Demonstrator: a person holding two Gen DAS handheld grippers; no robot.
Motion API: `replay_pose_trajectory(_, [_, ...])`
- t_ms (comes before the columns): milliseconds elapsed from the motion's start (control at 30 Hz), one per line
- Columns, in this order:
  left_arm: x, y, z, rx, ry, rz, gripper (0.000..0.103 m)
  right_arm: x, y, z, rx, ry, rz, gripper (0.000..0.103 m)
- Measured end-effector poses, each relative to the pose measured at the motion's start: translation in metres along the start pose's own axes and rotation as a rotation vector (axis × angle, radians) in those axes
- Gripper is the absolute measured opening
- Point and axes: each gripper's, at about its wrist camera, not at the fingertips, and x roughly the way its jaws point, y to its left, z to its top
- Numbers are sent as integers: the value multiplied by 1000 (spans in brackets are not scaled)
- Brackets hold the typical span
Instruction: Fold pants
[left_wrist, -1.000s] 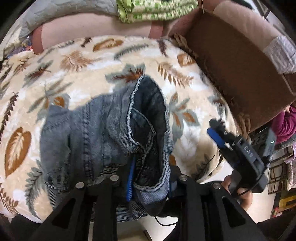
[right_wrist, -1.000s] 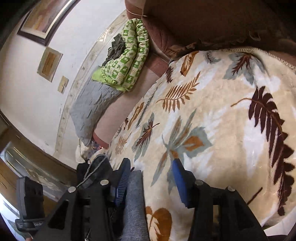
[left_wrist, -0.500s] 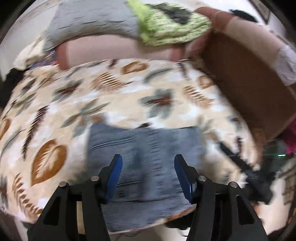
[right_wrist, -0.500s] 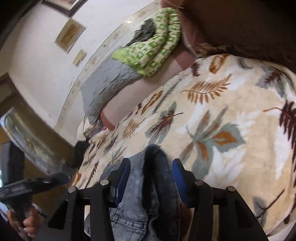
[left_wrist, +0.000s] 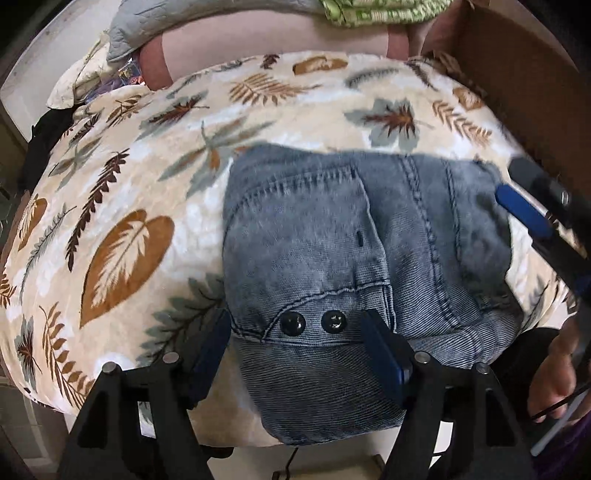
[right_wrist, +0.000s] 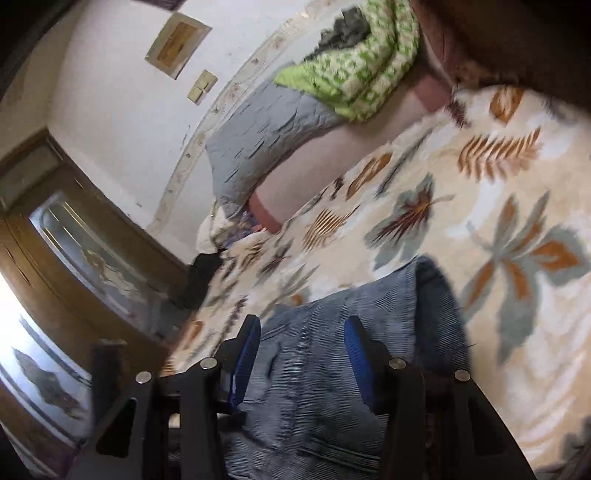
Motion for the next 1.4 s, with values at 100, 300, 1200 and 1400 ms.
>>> replay_pose_trajectory(100, [8,-4,-1,9,23,26,74,23,-12,0,65,93,-5,52])
replay_pose_trajectory(300, [29,12,-6,-69,65,8,93,49,-49,-8,195,206,-58,52])
replay_pose_trajectory(1200, [-50,11,29,-121,-174,119,103,-20,-1,-12,-89,62,-11,68])
replay_pose_trajectory(1400, [-41,8,27,-114,-142,119,103,-17,-5,-13,-77,94,-33,68])
